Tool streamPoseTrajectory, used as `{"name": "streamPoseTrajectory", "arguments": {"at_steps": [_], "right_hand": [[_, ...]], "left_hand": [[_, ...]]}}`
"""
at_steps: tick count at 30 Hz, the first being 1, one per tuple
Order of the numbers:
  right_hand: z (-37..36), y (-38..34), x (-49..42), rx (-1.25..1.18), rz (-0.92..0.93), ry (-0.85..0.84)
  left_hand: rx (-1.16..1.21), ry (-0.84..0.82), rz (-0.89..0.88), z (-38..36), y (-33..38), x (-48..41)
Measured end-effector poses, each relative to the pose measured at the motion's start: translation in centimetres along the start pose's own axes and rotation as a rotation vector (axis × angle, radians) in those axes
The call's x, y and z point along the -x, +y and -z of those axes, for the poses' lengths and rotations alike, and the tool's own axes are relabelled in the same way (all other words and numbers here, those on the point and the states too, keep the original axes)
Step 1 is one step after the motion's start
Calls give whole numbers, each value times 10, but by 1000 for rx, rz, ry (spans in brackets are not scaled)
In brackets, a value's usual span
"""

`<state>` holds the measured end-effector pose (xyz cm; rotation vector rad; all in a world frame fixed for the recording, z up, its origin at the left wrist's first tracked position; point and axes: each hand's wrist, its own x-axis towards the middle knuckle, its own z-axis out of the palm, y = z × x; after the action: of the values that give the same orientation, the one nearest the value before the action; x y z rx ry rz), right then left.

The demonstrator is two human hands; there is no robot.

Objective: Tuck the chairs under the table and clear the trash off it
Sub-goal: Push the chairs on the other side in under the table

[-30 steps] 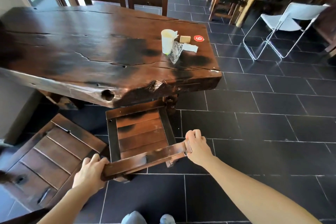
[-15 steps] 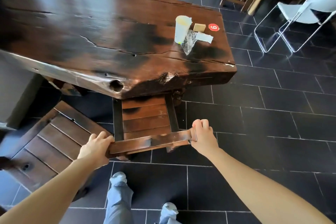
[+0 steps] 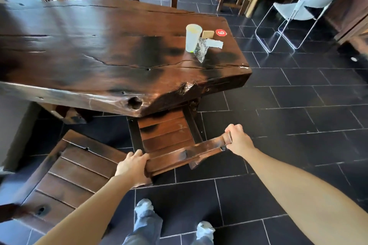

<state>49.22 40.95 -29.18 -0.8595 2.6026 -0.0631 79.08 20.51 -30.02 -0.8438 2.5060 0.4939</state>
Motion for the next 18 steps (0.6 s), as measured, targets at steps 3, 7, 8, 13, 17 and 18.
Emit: {"name": "streamPoseTrajectory", "arguments": {"at_steps": [3, 7, 8, 13, 17, 18], "right_hand": [[-9, -8, 11, -19, -22, 8], [-19, -21, 32, -18, -62, 15], [-21, -25, 37, -21, -69, 14], [-28, -40, 59, -25, -84, -1], [-35, -45, 77, -45, -106, -5], [-38, -45, 81, -57, -107, -1]], "left_hand": [[5, -8, -29, -1, -13, 3], [-18, -24, -73, 5, -29, 11], [-23, -27, -79, 6, -33, 14], [-51, -23, -93, 9, -52, 24], [-83, -21, -109, 10, -62, 27], [-90, -19, -120, 10, -65, 28]]}}
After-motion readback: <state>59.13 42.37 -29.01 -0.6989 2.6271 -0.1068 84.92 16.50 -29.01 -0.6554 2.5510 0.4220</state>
